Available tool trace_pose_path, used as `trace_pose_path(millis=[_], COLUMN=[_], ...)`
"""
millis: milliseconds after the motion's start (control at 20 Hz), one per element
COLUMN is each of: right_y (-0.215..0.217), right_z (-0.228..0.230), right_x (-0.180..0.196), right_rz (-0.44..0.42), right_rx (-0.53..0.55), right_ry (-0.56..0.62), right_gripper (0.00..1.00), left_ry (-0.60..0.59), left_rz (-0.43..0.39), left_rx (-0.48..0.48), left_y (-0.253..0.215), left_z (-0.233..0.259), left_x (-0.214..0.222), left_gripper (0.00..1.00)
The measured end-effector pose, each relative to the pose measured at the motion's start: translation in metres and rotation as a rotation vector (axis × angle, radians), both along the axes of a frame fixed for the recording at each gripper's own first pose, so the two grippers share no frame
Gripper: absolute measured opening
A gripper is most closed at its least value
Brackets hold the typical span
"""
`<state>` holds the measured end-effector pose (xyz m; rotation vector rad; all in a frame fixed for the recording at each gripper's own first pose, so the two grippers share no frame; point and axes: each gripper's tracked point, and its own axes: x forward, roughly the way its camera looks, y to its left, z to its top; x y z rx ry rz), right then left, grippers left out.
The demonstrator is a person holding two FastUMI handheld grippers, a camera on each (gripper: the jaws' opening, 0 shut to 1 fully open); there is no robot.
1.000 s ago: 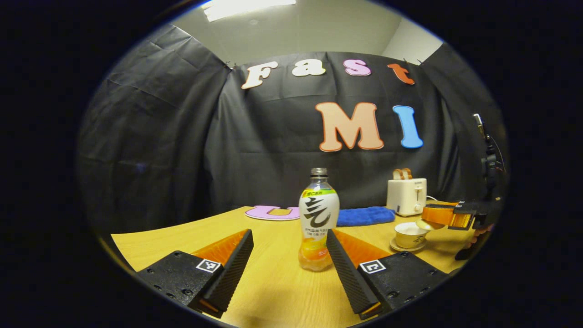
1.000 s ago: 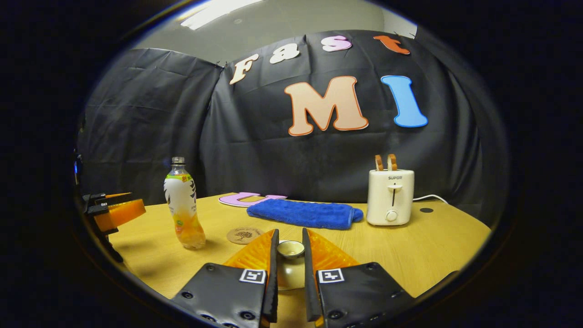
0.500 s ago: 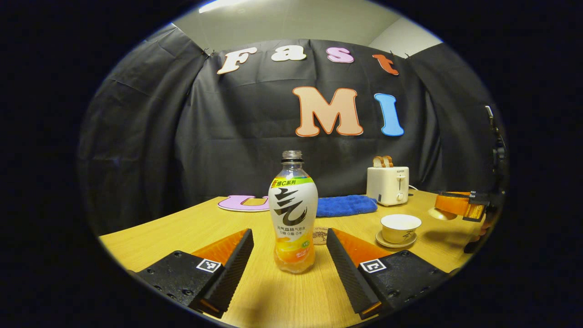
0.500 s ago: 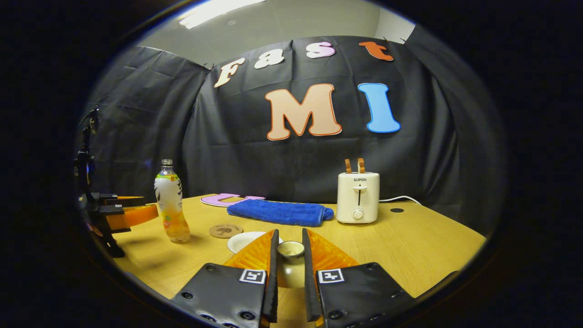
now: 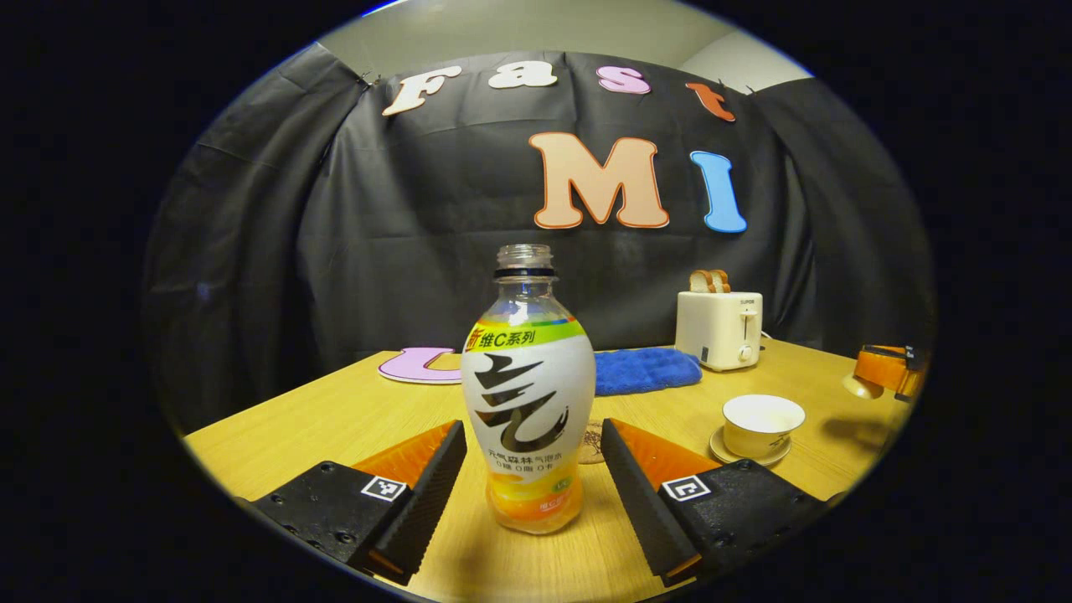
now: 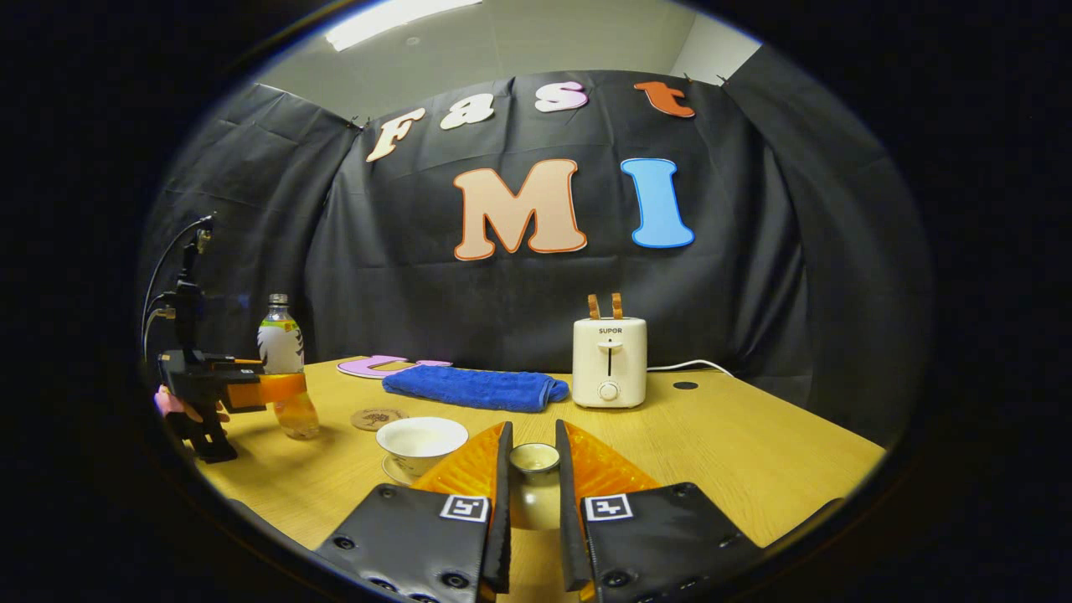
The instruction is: Open the teacup lid with one hand, grasp the water bottle and pour water into the teacup with the other hand; after pouring, place the water bottle on the coaster and then close the teacup lid.
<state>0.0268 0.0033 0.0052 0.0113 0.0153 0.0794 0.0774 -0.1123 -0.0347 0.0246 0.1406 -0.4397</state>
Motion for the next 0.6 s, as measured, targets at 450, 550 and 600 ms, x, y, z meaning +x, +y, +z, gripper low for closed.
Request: trace_pose_path(millis=[450,550,600], right_y=[0.001,-0.001,-0.002], right_z=[0.0,0.0,0.0], right_x=[-0.001,0.0,0.0], right_rz=[0.004,-0.003,-0.005], right_rx=[0.002,0.001,0.002], right_ry=[0.005,0.005,0.005], right_gripper=[0.28,0.28,0.28], left_ry=[0.011,0.01,0.017], left_rz=[0.01,0.011,0.012], left_rx=[0.028,0.029,0.039], left_y=[-0.008,-0.008,-0.008], left_z=[-0.005,-0.004,-0.006], left_x=[0.013,0.013,0.012], left_gripper=[0.68,0.67,0.65])
